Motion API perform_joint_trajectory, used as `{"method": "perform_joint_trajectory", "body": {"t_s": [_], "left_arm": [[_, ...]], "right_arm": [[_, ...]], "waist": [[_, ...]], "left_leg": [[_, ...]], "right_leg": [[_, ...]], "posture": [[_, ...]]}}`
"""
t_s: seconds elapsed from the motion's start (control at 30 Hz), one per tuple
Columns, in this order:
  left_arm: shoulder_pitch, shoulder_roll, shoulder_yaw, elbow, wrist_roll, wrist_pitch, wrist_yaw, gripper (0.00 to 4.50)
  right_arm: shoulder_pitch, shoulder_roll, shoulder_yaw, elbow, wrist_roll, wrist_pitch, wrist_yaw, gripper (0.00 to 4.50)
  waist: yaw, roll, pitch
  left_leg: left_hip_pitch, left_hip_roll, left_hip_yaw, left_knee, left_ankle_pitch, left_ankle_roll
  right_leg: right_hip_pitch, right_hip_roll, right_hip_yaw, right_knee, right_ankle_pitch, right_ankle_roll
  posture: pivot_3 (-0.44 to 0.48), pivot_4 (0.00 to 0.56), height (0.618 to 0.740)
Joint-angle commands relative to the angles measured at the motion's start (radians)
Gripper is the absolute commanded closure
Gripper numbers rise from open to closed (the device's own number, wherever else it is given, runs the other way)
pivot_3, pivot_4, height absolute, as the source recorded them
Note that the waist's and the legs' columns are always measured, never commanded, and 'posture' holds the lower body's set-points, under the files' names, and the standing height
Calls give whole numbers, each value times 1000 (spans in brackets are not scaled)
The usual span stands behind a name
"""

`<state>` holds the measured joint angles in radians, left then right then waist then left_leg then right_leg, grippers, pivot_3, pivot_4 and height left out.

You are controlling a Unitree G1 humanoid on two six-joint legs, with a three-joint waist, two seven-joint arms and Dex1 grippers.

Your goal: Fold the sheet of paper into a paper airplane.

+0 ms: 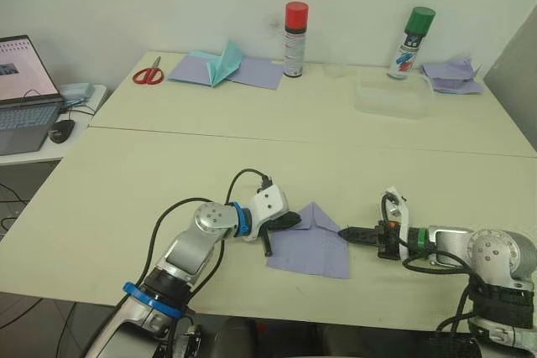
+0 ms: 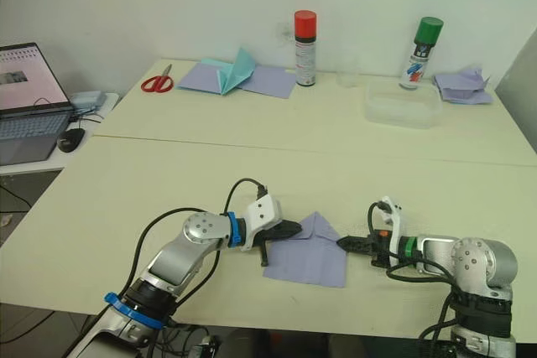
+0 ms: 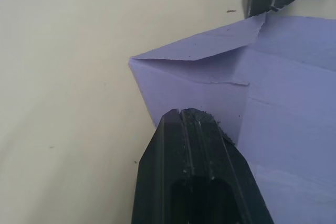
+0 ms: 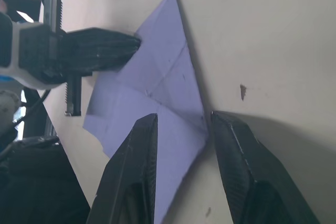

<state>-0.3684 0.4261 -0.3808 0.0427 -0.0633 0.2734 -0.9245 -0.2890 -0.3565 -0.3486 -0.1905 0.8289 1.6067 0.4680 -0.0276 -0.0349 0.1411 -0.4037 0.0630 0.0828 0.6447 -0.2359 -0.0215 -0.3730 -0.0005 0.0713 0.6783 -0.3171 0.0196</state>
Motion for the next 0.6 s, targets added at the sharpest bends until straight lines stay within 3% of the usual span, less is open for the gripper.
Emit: {"method": "perform_joint_trajectory", "body": {"t_s": [0.03,0.13,0.27,0.6], "left_arm": [[21,-3,-48,25,38,27,-3,4500],[24,0,-50,25,42,26,-3,4500],[26,2,-50,23,43,28,-2,4500],[32,5,-55,21,47,33,-6,4500]], "right_arm": [[-20,0,-41,17,104,8,-63,2837],[-24,-8,-46,37,169,8,-118,3210],[-24,-13,-40,56,261,8,-187,4469],[-78,11,-67,122,434,8,-347,4469]], "waist": [[1,0,0],[1,0,0],[1,0,0],[-1,0,0]], "left_leg": [[0,0,0,0,0,0],[-2,0,0,0,0,0],[-3,0,0,0,0,1],[-3,0,0,0,-1,1]], "right_leg": [[0,0,0,0,0,0],[-1,0,0,-1,0,0],[-1,0,0,-2,0,0],[-1,0,0,-3,0,1]], "posture": [[0,150,740],[0,150,740],[0,150,740],[0,150,740]]}}
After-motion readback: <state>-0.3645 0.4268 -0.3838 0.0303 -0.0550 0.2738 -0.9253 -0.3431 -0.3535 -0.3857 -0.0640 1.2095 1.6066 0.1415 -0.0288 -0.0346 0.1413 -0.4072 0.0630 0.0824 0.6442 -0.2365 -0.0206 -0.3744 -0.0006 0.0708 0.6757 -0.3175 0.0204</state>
